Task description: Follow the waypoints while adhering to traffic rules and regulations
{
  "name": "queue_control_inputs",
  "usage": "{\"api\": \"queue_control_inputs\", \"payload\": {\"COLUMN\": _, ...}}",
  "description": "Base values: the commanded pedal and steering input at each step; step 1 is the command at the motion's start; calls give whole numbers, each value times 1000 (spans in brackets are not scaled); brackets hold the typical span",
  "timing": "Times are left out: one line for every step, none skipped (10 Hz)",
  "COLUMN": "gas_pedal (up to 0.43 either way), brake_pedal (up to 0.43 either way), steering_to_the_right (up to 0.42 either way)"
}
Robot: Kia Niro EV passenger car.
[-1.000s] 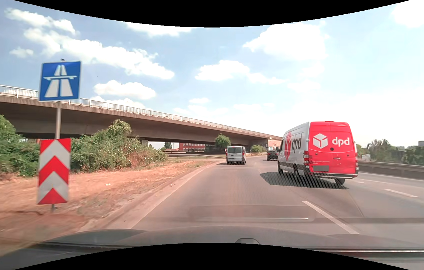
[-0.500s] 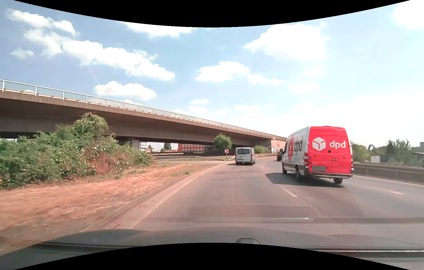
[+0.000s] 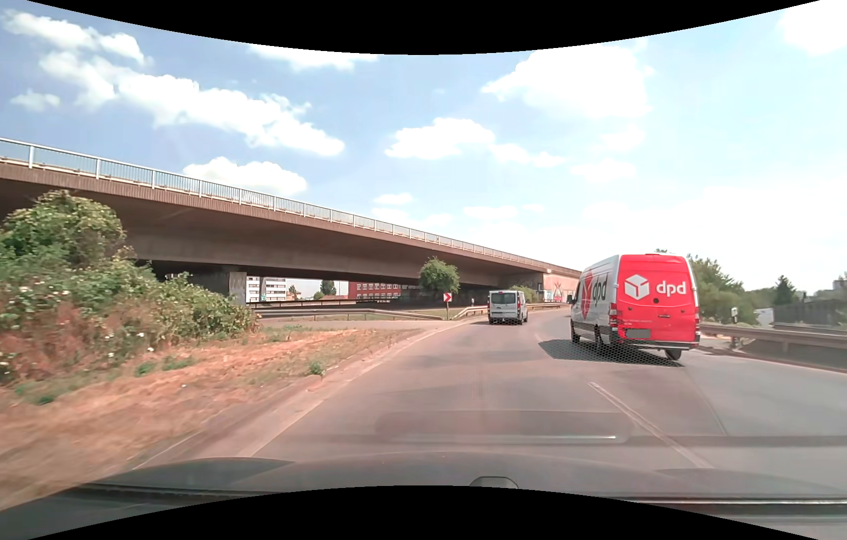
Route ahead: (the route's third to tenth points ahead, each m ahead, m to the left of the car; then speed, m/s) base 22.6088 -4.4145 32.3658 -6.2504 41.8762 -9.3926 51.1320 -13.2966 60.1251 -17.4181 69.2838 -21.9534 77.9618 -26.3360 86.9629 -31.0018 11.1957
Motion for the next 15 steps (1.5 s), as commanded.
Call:
{"api": "queue_control_inputs", "payload": {"gas_pedal": 339, "brake_pedal": 0, "steering_to_the_right": 30}}
{"api": "queue_control_inputs", "payload": {"gas_pedal": 339, "brake_pedal": 0, "steering_to_the_right": 35}}
{"api": "queue_control_inputs", "payload": {"gas_pedal": 339, "brake_pedal": 0, "steering_to_the_right": 36}}
{"api": "queue_control_inputs", "payload": {"gas_pedal": 339, "brake_pedal": 0, "steering_to_the_right": 36}}
{"api": "queue_control_inputs", "payload": {"gas_pedal": 339, "brake_pedal": 0, "steering_to_the_right": 36}}
{"api": "queue_control_inputs", "payload": {"gas_pedal": 339, "brake_pedal": 0, "steering_to_the_right": 36}}
{"api": "queue_control_inputs", "payload": {"gas_pedal": 339, "brake_pedal": 0, "steering_to_the_right": 35}}
{"api": "queue_control_inputs", "payload": {"gas_pedal": 331, "brake_pedal": 0, "steering_to_the_right": 35}}
{"api": "queue_control_inputs", "payload": {"gas_pedal": 331, "brake_pedal": 0, "steering_to_the_right": 34}}
{"api": "queue_control_inputs", "payload": {"gas_pedal": 331, "brake_pedal": 0, "steering_to_the_right": 34}}
{"api": "queue_control_inputs", "payload": {"gas_pedal": 331, "brake_pedal": 0, "steering_to_the_right": 33}}
{"api": "queue_control_inputs", "payload": {"gas_pedal": 331, "brake_pedal": 0, "steering_to_the_right": 34}}
{"api": "queue_control_inputs", "payload": {"gas_pedal": 331, "brake_pedal": 0, "steering_to_the_right": 34}}
{"api": "queue_control_inputs", "payload": {"gas_pedal": 331, "brake_pedal": 0, "steering_to_the_right": 37}}
{"api": "queue_control_inputs", "payload": {"gas_pedal": 331, "brake_pedal": 0, "steering_to_the_right": 37}}
